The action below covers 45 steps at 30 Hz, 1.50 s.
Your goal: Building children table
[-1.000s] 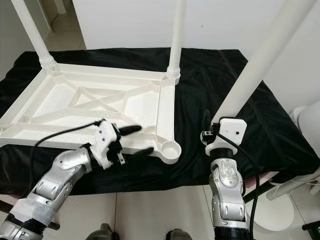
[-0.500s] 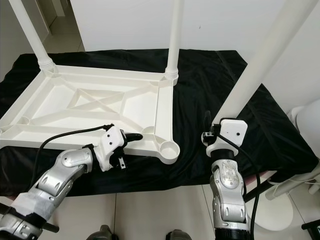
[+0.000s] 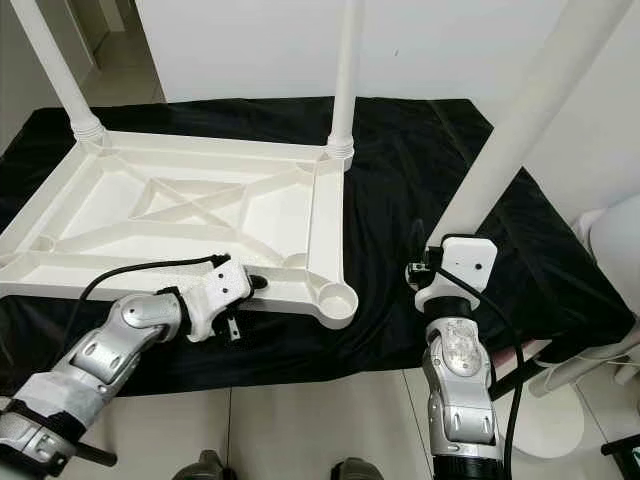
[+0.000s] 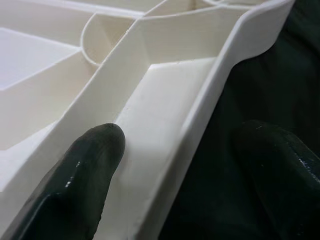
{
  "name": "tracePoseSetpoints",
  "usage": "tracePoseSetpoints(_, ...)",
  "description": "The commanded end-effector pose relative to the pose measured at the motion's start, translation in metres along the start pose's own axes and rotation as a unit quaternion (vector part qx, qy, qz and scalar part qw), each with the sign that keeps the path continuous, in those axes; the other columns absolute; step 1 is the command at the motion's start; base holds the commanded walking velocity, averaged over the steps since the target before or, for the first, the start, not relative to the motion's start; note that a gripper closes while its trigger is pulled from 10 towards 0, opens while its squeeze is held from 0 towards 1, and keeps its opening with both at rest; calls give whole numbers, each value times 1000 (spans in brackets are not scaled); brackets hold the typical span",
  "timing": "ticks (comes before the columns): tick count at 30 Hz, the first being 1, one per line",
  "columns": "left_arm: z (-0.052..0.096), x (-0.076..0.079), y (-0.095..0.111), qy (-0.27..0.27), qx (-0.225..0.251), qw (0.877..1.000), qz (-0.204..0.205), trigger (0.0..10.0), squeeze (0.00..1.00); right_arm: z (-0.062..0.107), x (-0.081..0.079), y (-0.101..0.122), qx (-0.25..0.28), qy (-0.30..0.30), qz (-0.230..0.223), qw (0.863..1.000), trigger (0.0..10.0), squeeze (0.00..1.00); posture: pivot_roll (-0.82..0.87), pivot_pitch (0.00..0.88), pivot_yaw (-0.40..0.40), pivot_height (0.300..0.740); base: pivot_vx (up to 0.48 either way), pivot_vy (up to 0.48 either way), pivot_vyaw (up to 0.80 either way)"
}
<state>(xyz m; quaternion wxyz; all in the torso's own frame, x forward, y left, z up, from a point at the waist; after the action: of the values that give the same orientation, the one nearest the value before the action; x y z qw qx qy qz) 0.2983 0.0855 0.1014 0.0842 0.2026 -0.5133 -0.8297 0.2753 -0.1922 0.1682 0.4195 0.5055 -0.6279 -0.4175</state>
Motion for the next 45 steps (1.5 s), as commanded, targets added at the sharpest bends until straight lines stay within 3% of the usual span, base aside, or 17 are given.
tracePoseSetpoints(1, 0, -2, -5, -9, -26, 1000, -3, 10000, 0, -2, -1, 5, 11, 2, 0, 1000, 10000, 0, 0, 0, 5, 740, 0, 0, 0)
tracePoseSetpoints(2, 0, -2, -5, -10, -25, 1000, 1, 10000, 0, -2, -1, 5, 11, 2, 0, 1000, 10000, 0, 0, 0, 6, 740, 0, 0, 0)
tracePoseSetpoints(3, 0, -1, -4, -16, -22, 1000, 7, 8471, 0, -1, -1, 5, 11, 2, 0, 1000, 10000, 0, 0, 0, 7, 740, 0, 0, 0)
tracePoseSetpoints(6, 0, 0, -4, -23, -20, 999, 14, 8471, 0, -1, -1, 5, 11, 1, 0, 1000, 10000, 0, -1, 0, 8, 740, 0, 0, 0)
tracePoseSetpoints(8, 0, 2, -3, -30, -18, 999, 12, 784, 0, -1, -1, 5, 11, 1, 0, 1000, 10000, 0, -2, 0, 8, 740, 0, 0, 0)
tracePoseSetpoints(10, 0, 3, -2, -32, -17, 999, 11, 784, 0, -1, -1, 5, 11, 1, 0, 1000, 10000, 0, -2, 0, 8, 740, 0, 0, 0)
tracePoseSetpoints(11, 0, 6, 0, -43, -16, 999, 7, 0, 0, -1, -1, 5, 11, 2, 1, 1000, 10000, 0, -4, 0, 9, 740, 0, 0, 0)
tracePoseSetpoints(26, -19, 22, 21, -63, 30, 998, 1, 0, 0, -2, -2, 4, 10, 7, 4, 1000, 10000, 0, -5, 0, 6, 740, 0, 0, 0)
tracePoseSetpoints(27, -23, 24, 25, -61, 37, 997, 0, 3255, 0, -2, -3, 4, 10, 8, 4, 1000, 10000, 0, -7, 0, 8, 740, 0, 0, 0)
tracePoseSetpoints(28, -26, 25, 29, -58, 44, 997, -6, 10000, 0, -2, -3, 4, 11, 8, 4, 1000, 10000, 0, -10, 0, 10, 740, 0, 0, 0)
tracePoseSetpoints(33, -32, 29, 39, -61, 65, 996, -22, 10000, 0, -2, -1, 5, 11, 5, 5, 1000, 10000, 0, -14, 0, 12, 740, 0, 0, 0)
tracePoseSetpoints(37, -38, 27, 51, -49, 86, 995, -2, 10000, 0, -3, 0, 5, 12, 1, 6, 1000, 10000, 0, -16, 0, 17, 740, 0, 0, 0)
tracePoseSetpoints(42, -40, 25, 56, -40, 89, 995, -7, 10000, 0, -3, 1, 5, 12, -2, 5, 1000, 10000, 0, -16, 0, 22, 740, 0, 0, 0)
tracePoseSetpoints(43, -41, 23, 56, -38, 89, 995, 0, 10000, 643, -3, 1, 5, 11, -4, 2, 1000, 10000, 0, -16, 0, 23, 740, 0, 0, 0)
tracePoseSetpoints(44, -41, 23, 57, -39, 90, 995, 9, 10000, 1000, -3, 1, 4, 11, -6, 1, 1000, 10000, 0, -16, 0, 23, 740, 0, 0, 0)
tracePoseSetpoints(45, -41, 23, 57, -39, 90, 995, 9, 10000, 1000, -3, 1, 4, 11, -6, 1, 1000, 10000, 0, -16, 0, 23, 740, 0, 0, 0)
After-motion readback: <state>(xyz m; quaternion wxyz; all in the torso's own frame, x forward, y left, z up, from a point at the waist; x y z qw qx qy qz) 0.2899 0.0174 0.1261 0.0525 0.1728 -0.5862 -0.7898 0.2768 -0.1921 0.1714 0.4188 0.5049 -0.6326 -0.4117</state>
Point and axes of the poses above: a point about 5 cm out from each wrist's last joint towards the gripper, its own z axis pointing back from the gripper into the wrist, its own y axis along the axis of the wrist's last joint, x = y × z, the point moved 2 cm from there along -z, pointing out of the wrist towards the gripper, and after that the axes turned 2 degrees about z, right-handed, at the moved point
